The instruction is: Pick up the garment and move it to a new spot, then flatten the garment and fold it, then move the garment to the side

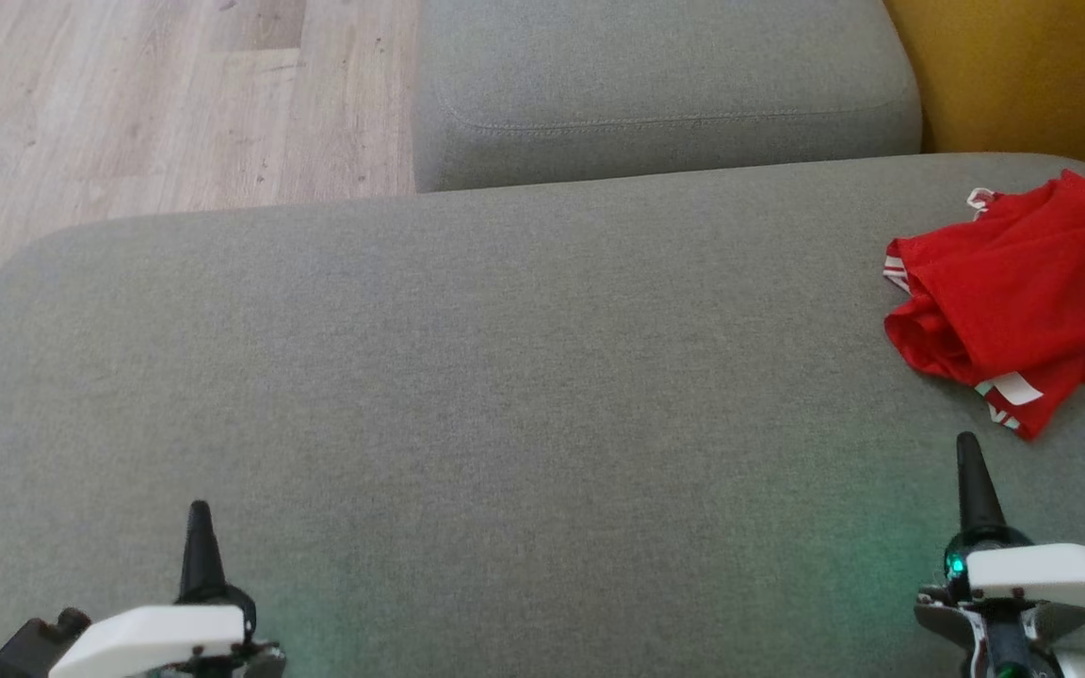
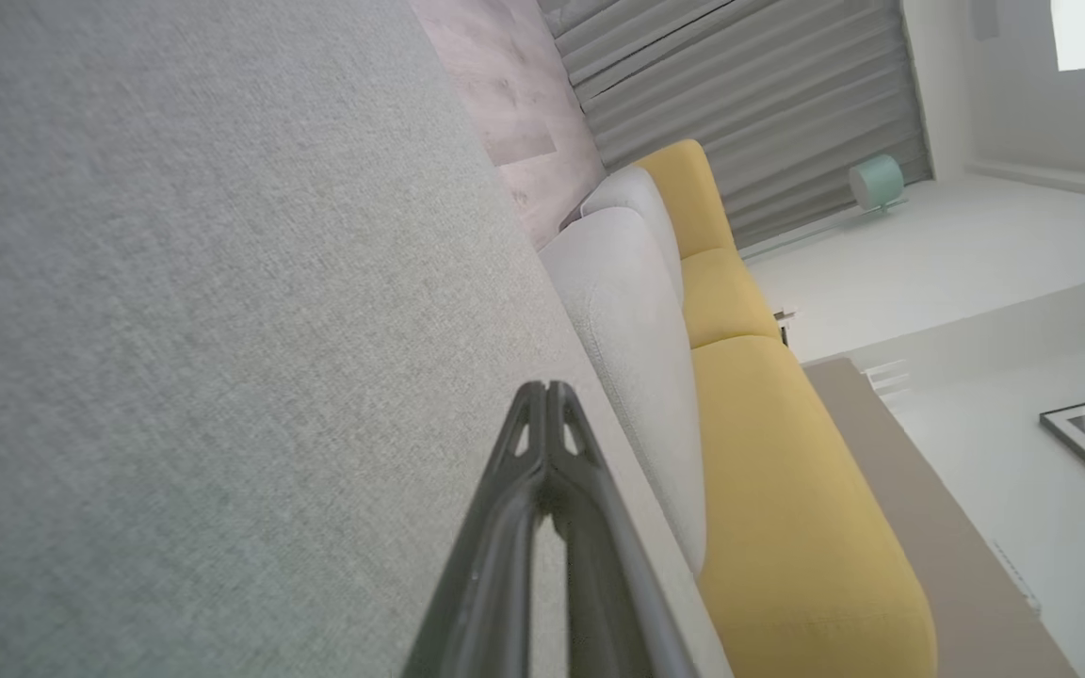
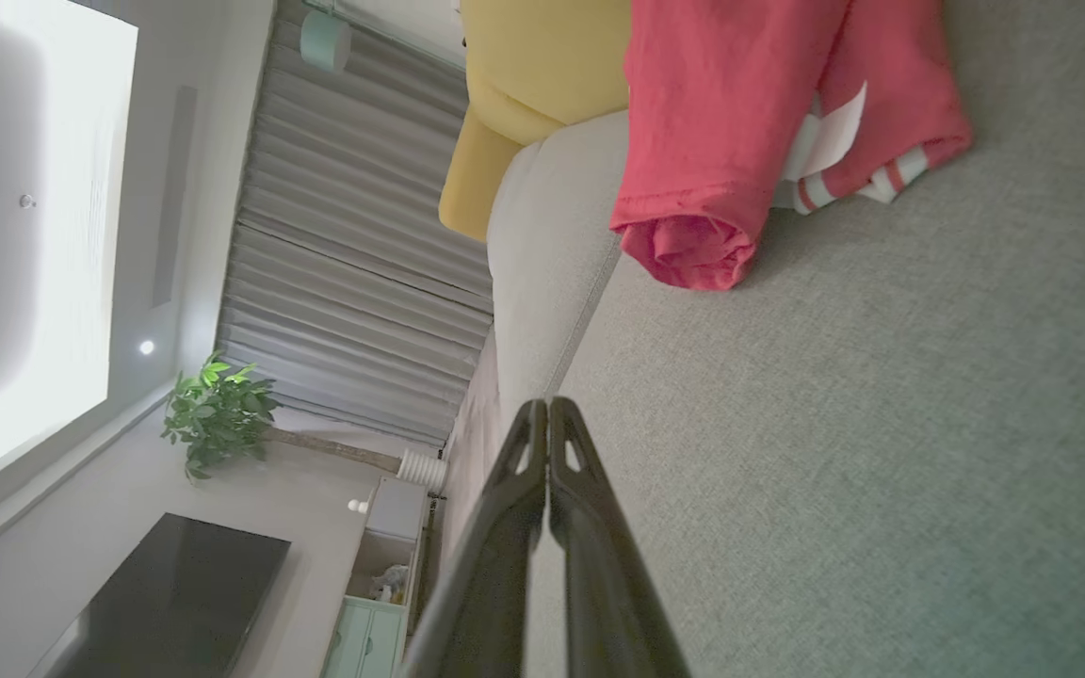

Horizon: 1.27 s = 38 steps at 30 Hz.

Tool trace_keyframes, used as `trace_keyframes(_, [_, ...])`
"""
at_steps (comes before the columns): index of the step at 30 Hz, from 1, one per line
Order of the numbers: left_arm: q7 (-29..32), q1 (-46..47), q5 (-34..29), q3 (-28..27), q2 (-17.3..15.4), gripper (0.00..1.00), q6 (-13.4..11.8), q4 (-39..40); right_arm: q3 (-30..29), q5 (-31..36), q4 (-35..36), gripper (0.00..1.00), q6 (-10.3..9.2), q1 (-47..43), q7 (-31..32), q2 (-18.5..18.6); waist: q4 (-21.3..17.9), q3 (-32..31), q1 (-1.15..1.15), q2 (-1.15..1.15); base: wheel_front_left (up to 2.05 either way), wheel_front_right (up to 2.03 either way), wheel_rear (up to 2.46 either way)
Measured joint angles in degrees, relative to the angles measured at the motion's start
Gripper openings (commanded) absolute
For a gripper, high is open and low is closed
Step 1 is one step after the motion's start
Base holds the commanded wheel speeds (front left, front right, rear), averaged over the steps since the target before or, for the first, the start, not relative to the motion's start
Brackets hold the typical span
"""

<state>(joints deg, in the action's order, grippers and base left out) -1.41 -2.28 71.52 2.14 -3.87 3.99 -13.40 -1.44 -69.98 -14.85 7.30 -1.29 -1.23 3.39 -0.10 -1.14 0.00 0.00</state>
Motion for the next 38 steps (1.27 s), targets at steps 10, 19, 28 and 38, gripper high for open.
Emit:
trace_keyframes(10, [1.4, 1.2, 5.8, -0.9, 0.0, 0.0, 0.7, -0.6, -1.0, -6.1, -0.2, 0.0, 0.0, 1.2, 1.3, 0.0, 0.0, 0.4, 0.0, 0.0, 0.0, 0.0, 0.0])
trace_keyframes(19, [3.0, 2.7, 11.5, -2.2, 0.0, 0.0, 1.6, -1.1, -2.1, -12.0, -0.4, 0.0, -0.01, 2.1, 2.9, 0.0, 0.1, 0.7, 0.0, 0.0, 0.0, 0.0, 0.0])
trace_keyframes(28, [4.5, 3.7, 17.2, -3.3, 0.0, 0.0, 2.1, -1.7, -3.0, -18.2, -0.7, 0.0, -0.01, 3.4, 4.3, 0.0, 0.1, 1.1, 0.0, 0.0, 0.0, 0.0, 0.0])
trace_keyframes(38, [5.9, 5.5, 22.3, -4.3, 0.1, 0.0, 3.1, -2.2, -4.1, -23.5, -0.8, 0.0, -0.01, 4.3, 5.8, 0.0, 0.1, 1.3, 0.0, 0.0, 0.0, 0.0, 0.0])
